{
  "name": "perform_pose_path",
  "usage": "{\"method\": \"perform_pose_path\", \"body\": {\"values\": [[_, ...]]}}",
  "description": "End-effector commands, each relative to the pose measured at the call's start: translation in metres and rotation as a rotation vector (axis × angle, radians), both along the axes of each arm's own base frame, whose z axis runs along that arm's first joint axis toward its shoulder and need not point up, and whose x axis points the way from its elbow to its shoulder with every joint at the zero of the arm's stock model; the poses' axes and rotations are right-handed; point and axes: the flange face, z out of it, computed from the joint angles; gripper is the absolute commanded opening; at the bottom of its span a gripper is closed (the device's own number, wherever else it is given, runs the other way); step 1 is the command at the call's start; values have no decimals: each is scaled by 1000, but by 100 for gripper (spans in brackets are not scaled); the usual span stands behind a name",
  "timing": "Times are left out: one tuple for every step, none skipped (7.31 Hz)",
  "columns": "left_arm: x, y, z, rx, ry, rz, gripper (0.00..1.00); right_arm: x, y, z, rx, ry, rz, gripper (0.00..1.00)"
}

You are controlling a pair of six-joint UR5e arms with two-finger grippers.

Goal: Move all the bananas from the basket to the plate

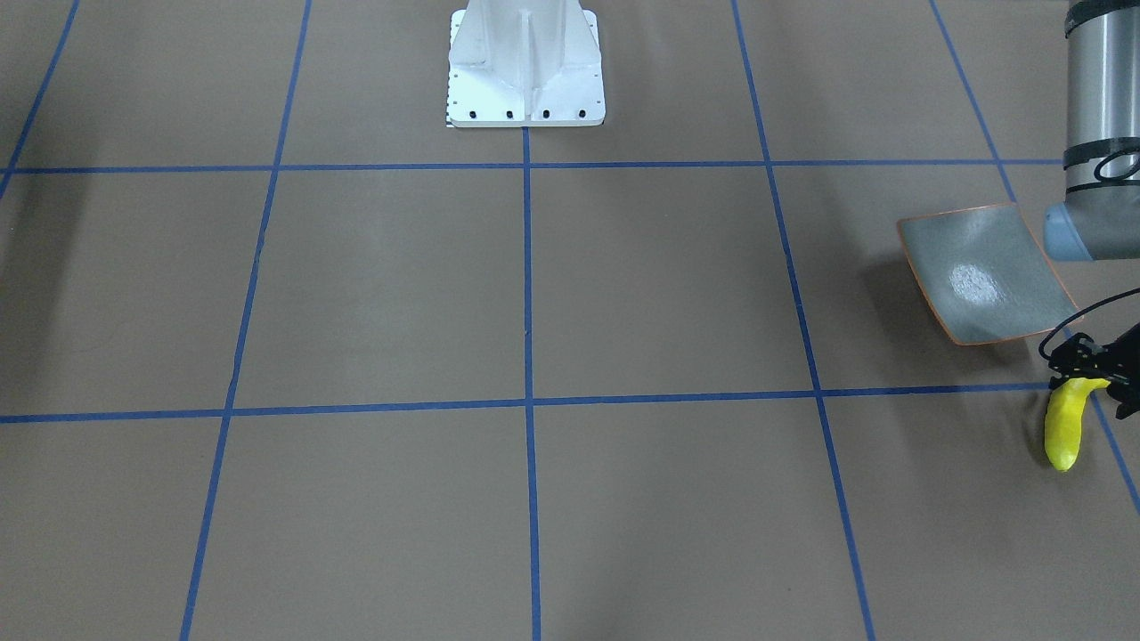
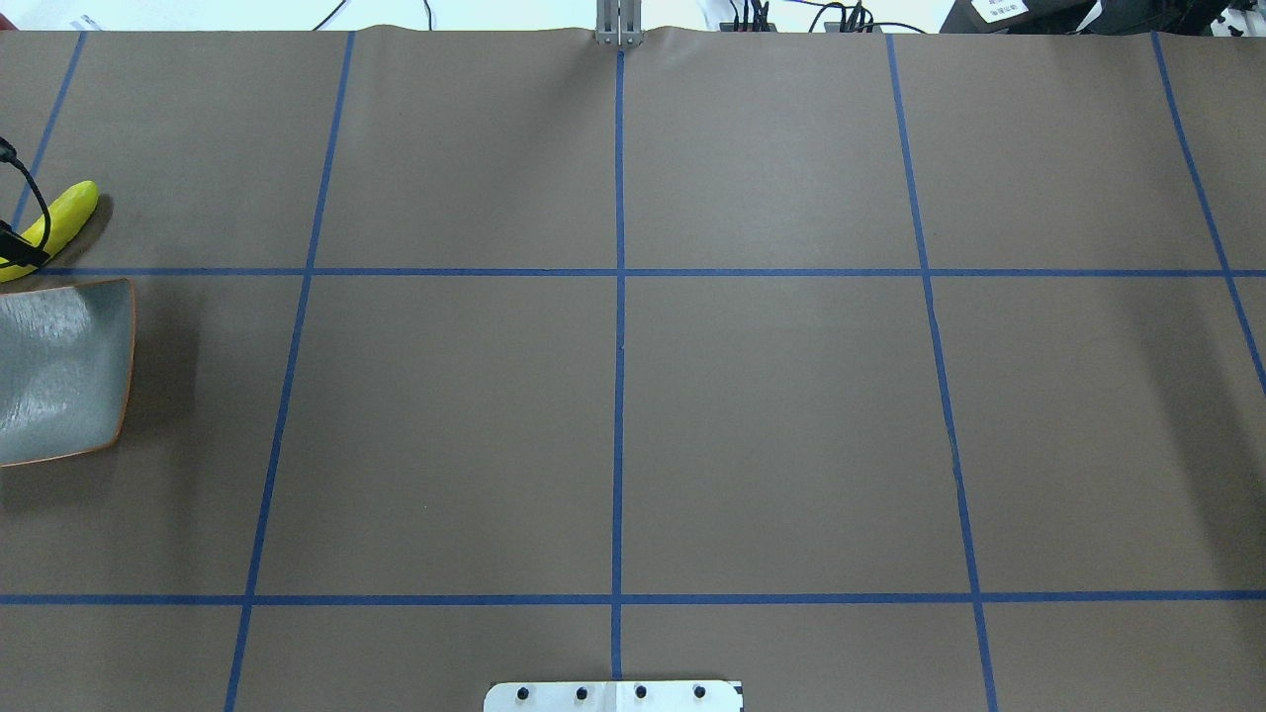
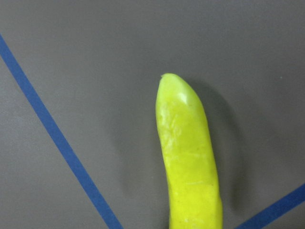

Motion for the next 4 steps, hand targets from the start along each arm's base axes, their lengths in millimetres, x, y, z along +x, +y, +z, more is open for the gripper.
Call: {"method": "perform_pose_path", "body": {"values": [[0,4,4,-6,0,2,59,0,-1,-1,4,6,1,100],[-1,8,7,-4,0,4,36,0,0,-1,4,6,1,100],[-3,13,9,-3,1,7,4,0,0,-1,4,6,1,100],[-5,19,8,7,13,10,0,0,-1,-2,6,6,1,100]]}}
